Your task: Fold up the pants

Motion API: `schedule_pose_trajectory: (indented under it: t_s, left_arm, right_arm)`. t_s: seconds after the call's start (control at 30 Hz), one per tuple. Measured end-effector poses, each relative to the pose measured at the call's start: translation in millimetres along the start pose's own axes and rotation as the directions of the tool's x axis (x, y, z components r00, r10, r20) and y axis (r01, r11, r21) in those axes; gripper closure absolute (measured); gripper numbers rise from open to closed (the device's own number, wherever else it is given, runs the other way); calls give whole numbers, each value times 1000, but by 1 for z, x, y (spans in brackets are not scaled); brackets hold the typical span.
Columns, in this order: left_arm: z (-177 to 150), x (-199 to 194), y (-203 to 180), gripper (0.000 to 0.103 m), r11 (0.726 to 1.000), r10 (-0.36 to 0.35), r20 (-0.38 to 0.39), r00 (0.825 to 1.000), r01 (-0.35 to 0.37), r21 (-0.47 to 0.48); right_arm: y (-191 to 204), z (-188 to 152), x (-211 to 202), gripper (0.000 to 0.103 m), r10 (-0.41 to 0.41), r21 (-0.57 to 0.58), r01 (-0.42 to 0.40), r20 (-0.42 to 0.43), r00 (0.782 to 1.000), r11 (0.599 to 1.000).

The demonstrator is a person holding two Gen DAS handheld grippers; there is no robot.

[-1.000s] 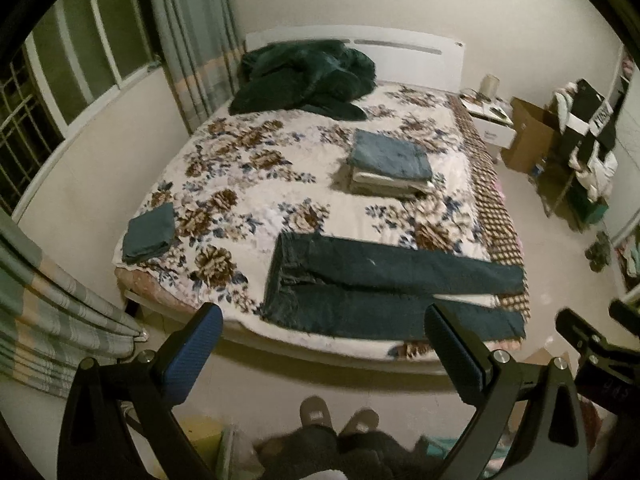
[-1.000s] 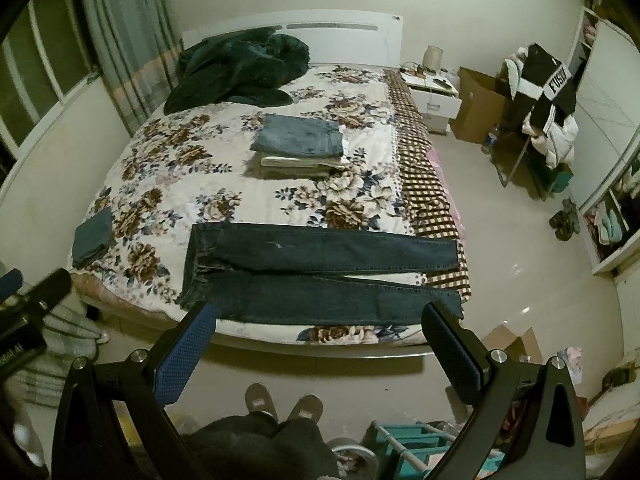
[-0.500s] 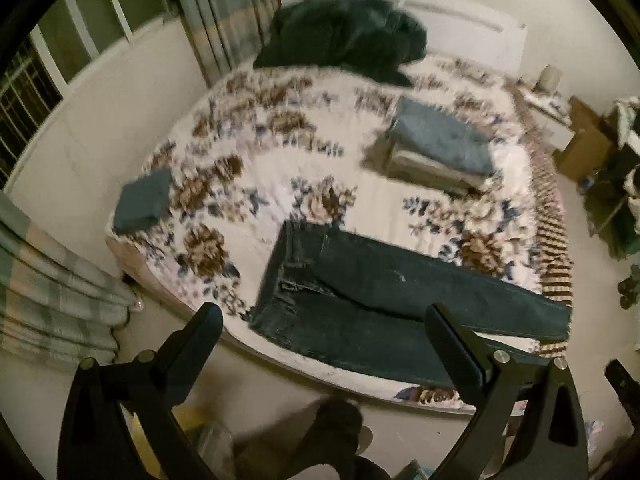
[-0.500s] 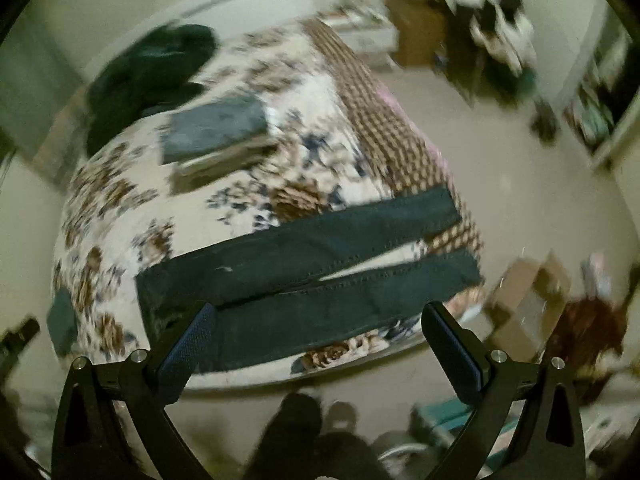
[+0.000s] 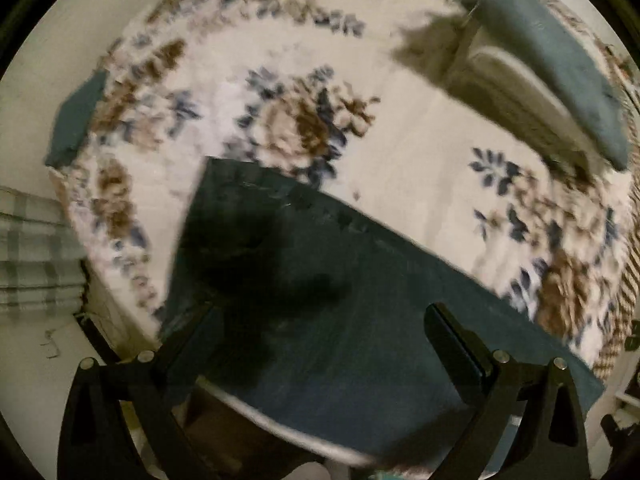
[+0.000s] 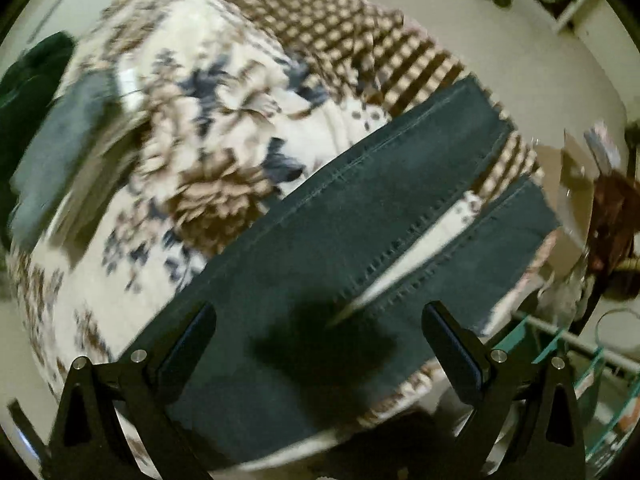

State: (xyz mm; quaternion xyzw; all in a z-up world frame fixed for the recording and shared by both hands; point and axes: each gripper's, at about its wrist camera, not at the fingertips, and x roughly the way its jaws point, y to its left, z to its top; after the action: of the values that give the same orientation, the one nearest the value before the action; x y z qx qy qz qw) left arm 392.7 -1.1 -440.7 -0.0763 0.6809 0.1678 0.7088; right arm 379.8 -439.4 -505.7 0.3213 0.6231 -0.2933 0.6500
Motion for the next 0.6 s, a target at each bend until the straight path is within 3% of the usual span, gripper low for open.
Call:
schedule_pose_trajectory:
  t_s: [0.1,0.17,0.33,0.43,0.5,0.53,0.57,0.6]
  left_arm:
    - [29,50,-10,2,999,-16,-70,997,13,-41]
    - [43,80,-16,13,997,-22,-114,993,14,-71]
    - [63,136,-19,17,990,-25,-193,981,-2,-140]
    - [66,148,-16,17,985,-44,-188,981,11,-173]
    - [62,148,-14,22,983,-55,-155,986,27,-179]
    - [61,145,-14,35,984,-56,-137,989,31,-177]
    - [60,142,-11,56,984,-51,-116,992,30,-176]
    - [57,139,-6,66,984,-46,-98,994,28,-178]
  right_arm:
    - [5,30,49,0,-31,43,32,-40,999,999]
    - [4,46,76,0,-40,70,45,-68,997,997]
    - [8,73,123,0,-74,100,85,-107,991,991]
    - [11,82,147,1,-86,103,101,-146,986,990]
    - [11,84,160,11,-92,107,112,-174,980,988]
    - [10,84,163,16,-93,110,114,-184,978,987]
    - [8,83,166,25,-83,117,108,-195,977,987]
    - [5,82,167,37,-71,123,97,-196,978,988]
